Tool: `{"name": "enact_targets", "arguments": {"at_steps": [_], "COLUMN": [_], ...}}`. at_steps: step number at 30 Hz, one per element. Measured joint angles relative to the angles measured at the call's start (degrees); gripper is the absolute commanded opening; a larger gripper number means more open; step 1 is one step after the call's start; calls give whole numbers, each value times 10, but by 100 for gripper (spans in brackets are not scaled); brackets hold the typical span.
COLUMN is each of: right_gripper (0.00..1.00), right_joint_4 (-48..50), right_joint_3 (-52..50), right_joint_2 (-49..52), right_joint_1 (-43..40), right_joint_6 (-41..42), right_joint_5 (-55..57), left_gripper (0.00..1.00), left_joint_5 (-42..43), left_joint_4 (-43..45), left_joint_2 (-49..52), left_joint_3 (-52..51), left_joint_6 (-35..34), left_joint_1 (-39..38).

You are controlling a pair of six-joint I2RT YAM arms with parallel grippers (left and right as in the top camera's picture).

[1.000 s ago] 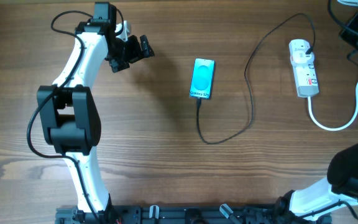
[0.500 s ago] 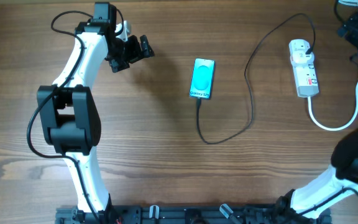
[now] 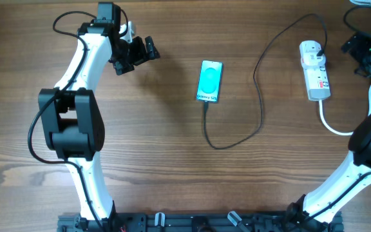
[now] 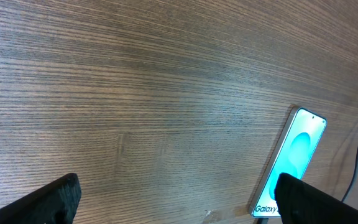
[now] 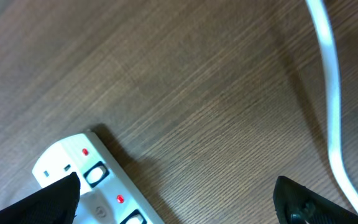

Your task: Plug charger to phone and switch on socket

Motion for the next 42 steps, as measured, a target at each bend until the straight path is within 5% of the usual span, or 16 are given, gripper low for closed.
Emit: {"name": "enact_targets", "arguments": {"at_steps": [14, 42], "right_gripper": [100, 100], "right_joint_4": [18, -11], "right_joint_3": [-89, -92], "right_joint_2": [4, 5], "right_joint_1": [0, 0], "right_joint_6": [0, -33], "right_joint_5": [0, -34], "left_gripper": [100, 100], "left_joint_5": [0, 0], "left_joint_4": [0, 0], "left_joint_2": [0, 0], "left_joint_3": [0, 0], "left_joint_6": [0, 0], "left_joint_1": [0, 0]}}
